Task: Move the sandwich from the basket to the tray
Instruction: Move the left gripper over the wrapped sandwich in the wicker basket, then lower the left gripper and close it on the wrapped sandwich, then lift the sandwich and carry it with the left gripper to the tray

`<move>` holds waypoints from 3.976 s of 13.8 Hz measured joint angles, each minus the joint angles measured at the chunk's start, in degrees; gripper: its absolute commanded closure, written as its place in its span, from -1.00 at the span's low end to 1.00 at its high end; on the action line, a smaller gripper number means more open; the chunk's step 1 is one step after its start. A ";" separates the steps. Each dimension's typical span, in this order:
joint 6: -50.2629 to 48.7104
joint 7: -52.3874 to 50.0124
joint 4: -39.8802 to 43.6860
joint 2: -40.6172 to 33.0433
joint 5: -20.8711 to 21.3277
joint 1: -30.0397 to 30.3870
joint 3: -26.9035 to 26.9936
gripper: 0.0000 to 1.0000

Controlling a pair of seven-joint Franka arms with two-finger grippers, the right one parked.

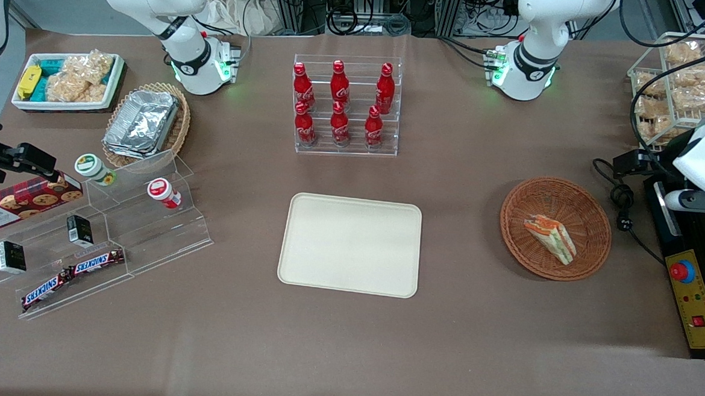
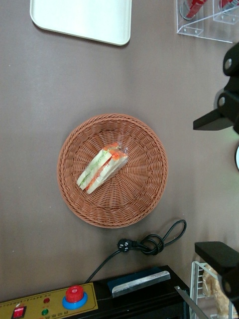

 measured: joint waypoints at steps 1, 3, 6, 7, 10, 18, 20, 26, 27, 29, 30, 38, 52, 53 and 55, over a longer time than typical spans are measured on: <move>0.00 -0.45 0.09 0.03 0.01 -0.03 -0.10 -1.00; 0.00 -0.74 0.11 0.21 0.01 -0.04 -0.14 -1.00; -0.13 -6.98 -0.08 1.13 0.07 -0.14 -0.20 -1.00; 0.05 -13.48 -0.41 1.57 0.11 -0.18 -0.28 -1.00; 7.67 -35.70 -4.97 2.63 0.28 -0.27 -0.44 -1.00; 31.83 -61.14 -21.79 7.13 4.16 -0.45 -0.50 -1.00; 35.08 -61.90 -24.05 9.61 7.43 -0.74 -0.50 -1.00; 43.00 -62.06 -27.49 13.49 8.79 -1.03 -0.49 -1.00; 44.19 -62.06 -28.39 13.62 8.80 -1.03 -0.48 -1.00; 45.11 -62.06 -29.24 14.02 9.16 -1.03 -0.47 -1.00; 45.15 -62.06 -29.35 14.29 10.03 -1.02 -0.42 -1.00; 49.63 -62.09 -29.21 17.66 12.97 -0.81 0.10 1.00; 12.12 -47.10 0.23 13.49 2.04 -1.37 -6.89 1.00; 11.73 -45.43 2.30 13.51 1.82 -1.46 -9.15 1.00; 11.53 -42.38 5.12 14.52 1.75 -1.75 -14.31 1.00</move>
